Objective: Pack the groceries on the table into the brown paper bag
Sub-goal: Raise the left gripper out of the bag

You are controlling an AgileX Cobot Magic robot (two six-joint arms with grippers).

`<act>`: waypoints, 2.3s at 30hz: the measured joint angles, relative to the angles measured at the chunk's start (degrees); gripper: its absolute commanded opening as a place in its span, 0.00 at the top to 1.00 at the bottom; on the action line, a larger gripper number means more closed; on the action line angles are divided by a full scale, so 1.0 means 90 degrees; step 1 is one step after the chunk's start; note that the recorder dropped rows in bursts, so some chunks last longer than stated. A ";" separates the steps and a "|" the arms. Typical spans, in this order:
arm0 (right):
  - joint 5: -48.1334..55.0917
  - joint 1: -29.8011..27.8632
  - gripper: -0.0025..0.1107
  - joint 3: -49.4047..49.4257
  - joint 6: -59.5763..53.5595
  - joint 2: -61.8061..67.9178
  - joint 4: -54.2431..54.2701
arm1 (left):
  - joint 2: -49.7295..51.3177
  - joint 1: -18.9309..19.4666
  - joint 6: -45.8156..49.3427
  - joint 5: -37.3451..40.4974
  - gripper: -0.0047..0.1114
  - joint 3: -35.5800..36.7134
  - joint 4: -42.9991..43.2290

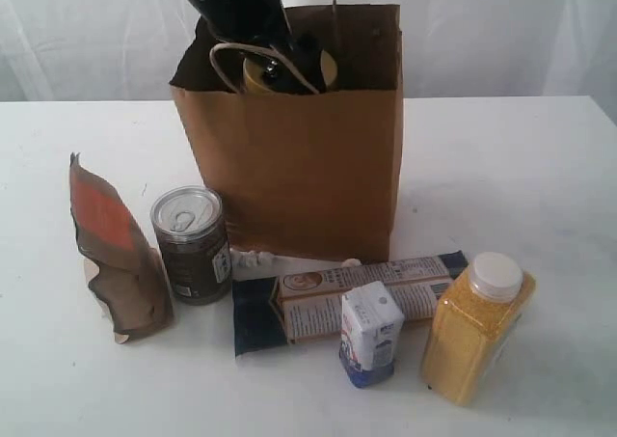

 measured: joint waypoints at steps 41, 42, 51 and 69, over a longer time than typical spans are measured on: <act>0.0000 0.0000 0.98 0.0000 0.0000 0.0000 0.0000 | -0.0726 0.0000 -0.0074 -0.2747 0.96 0.1826 -0.0002; 0.0000 0.0000 0.98 0.0000 0.0000 0.0000 0.0000 | -0.0726 0.0000 -0.0087 -0.2703 0.96 0.1826 -0.0002; 0.0000 0.0000 0.98 0.0000 0.0000 0.0000 0.0000 | -0.0726 0.0000 -0.0116 -0.2664 0.84 0.1826 -0.0002; 0.0000 0.0000 0.98 0.0000 0.0000 0.0000 0.0000 | -0.0808 0.0000 -0.0400 -0.2664 0.25 0.1826 -0.0002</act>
